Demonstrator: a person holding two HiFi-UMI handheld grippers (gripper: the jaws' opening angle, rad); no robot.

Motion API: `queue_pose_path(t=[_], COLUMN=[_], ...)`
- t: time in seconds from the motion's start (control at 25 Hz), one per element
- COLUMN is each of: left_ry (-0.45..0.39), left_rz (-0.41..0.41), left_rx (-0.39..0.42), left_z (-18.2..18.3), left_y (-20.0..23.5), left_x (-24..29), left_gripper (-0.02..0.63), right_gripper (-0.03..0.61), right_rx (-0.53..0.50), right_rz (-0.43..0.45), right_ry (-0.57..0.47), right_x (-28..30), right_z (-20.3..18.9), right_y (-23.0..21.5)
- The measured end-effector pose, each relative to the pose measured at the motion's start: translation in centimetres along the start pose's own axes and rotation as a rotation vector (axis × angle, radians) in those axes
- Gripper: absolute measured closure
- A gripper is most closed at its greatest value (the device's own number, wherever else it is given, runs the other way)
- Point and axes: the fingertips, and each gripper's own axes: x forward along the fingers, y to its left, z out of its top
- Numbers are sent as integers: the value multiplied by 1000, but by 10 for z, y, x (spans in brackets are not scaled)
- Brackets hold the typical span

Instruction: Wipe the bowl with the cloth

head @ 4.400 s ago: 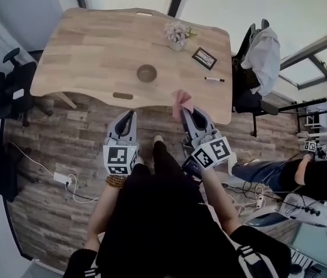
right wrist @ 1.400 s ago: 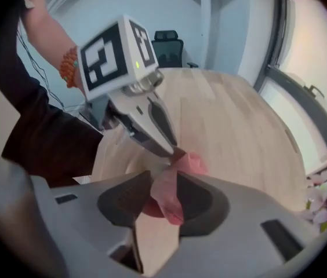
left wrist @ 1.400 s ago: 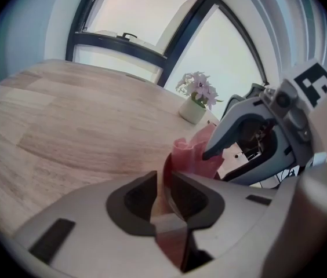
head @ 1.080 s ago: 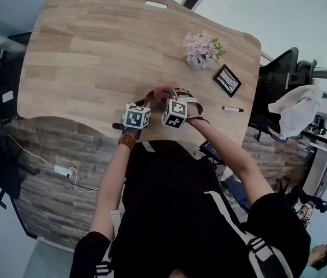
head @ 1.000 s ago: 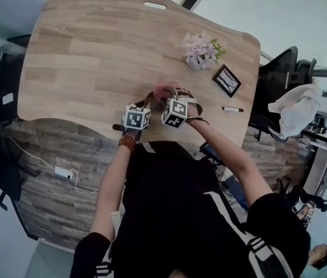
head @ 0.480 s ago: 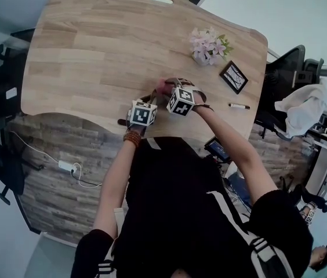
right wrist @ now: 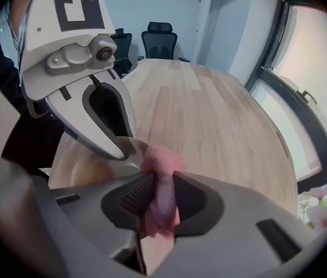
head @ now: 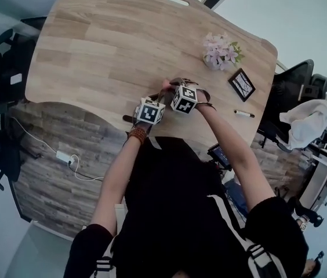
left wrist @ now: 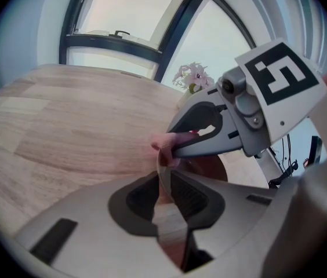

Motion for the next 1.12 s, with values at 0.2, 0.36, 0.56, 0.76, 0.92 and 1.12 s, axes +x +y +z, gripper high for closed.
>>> queue_pose_path(t=[0.2, 0.36, 0.56, 0.76, 0.92, 1.12], left_ry=[-43, -5, 41, 37, -13, -84], left_rz=[-6, -28, 31, 76, 59, 111], left_rx=[-7, 7, 134, 239, 109, -17], left_z=[6, 5, 4, -1, -6, -11], left_y=[7, 9, 3, -5, 2, 5], left_x=[-1, 4, 7, 4, -1, -4], left_gripper=[541, 533, 583, 574, 590, 598], right_gripper=[499, 501, 483, 493, 502, 502], right_rx=[16, -166, -291, -266, -197, -1], right_rz=[86, 109, 83, 45, 19, -17], right_ry=[34, -4, 25, 56, 25, -23], right_x=[3, 0, 0, 2, 4, -2], right_z=[2, 8, 3, 3, 2, -3], right_y=[0, 7, 16, 18, 22, 28])
